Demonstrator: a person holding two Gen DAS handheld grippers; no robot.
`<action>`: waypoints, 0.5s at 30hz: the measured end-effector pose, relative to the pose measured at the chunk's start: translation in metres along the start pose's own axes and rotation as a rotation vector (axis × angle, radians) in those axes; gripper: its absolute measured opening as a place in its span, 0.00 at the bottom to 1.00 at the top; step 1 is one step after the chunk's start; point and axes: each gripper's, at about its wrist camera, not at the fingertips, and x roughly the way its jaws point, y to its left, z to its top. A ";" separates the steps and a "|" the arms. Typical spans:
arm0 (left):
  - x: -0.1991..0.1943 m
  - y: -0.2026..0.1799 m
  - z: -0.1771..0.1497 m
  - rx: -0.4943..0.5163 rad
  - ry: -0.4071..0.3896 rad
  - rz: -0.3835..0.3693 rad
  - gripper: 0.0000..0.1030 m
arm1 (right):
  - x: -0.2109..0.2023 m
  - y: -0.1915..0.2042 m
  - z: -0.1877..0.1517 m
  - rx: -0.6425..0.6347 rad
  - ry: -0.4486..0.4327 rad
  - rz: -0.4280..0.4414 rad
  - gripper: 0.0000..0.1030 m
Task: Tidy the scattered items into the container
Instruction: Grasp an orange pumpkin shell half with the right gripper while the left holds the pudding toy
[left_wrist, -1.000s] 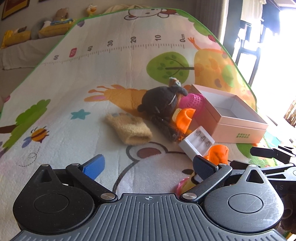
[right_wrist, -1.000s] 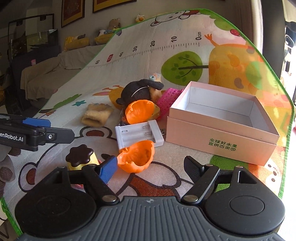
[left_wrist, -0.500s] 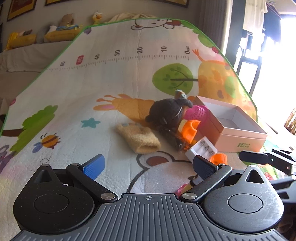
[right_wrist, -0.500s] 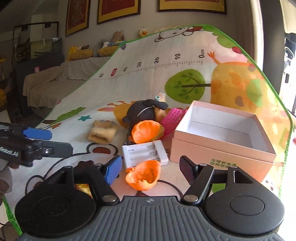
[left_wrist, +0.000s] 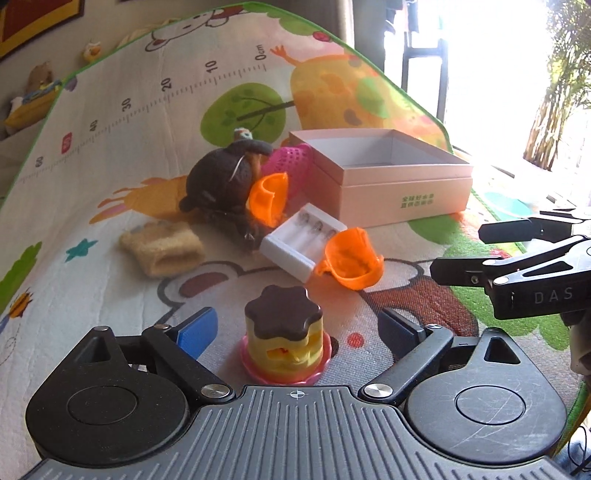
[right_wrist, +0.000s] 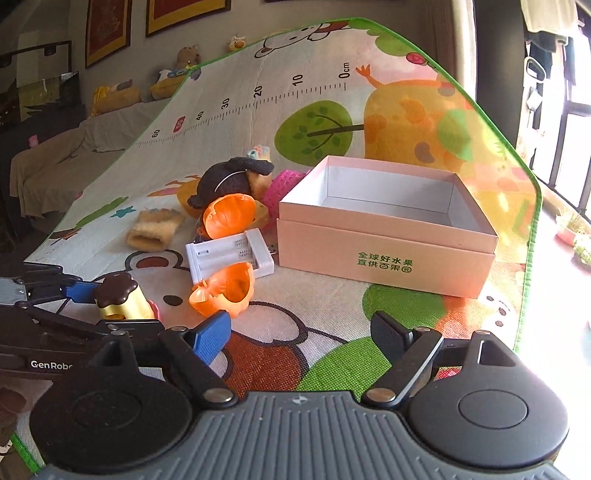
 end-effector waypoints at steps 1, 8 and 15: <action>0.003 0.001 0.000 -0.006 0.008 0.007 0.69 | 0.004 0.005 0.004 -0.022 0.000 0.012 0.81; 0.001 0.004 -0.004 0.015 0.004 -0.021 0.58 | 0.034 0.034 0.022 -0.087 0.048 0.119 0.79; -0.014 -0.006 -0.014 0.067 0.018 -0.106 0.59 | 0.059 0.031 0.021 -0.065 0.128 0.145 0.48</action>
